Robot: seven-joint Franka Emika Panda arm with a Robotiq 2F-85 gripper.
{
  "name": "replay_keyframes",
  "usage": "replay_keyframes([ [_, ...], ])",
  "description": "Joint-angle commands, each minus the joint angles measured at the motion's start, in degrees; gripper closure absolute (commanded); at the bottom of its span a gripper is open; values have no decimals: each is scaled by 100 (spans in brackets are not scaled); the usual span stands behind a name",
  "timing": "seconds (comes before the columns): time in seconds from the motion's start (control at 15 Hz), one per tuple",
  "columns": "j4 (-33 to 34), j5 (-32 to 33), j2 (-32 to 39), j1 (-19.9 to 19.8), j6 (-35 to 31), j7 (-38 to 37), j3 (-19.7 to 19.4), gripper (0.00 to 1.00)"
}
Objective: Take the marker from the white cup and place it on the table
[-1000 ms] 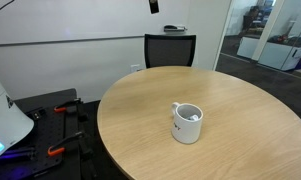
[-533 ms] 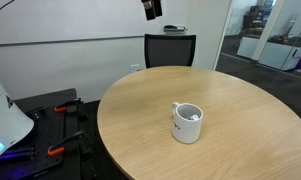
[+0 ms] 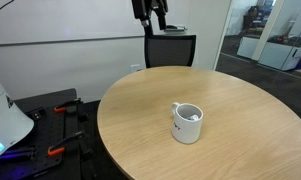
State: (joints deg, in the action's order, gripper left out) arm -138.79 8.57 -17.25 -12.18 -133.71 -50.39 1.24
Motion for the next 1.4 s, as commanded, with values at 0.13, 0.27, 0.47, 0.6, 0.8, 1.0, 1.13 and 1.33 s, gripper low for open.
replay_keyframes([
  [0.13,157,369,687,-162,-492,-893,-86,0],
  [0.27,248,631,899,-187,-545,-1261,-147,0],
  [0.47,436,1122,1196,-179,-567,-1853,-255,0],
  [0.6,586,1460,1384,-136,-538,-2217,-340,0],
  [0.8,769,1854,1661,-45,-533,-2599,-464,0],
  [1.0,897,2194,1927,46,-503,-3019,-588,0],
  [1.13,926,2227,2098,121,-600,-3119,-679,0],
  [1.33,836,2092,2035,199,-525,-2892,-768,0],
])
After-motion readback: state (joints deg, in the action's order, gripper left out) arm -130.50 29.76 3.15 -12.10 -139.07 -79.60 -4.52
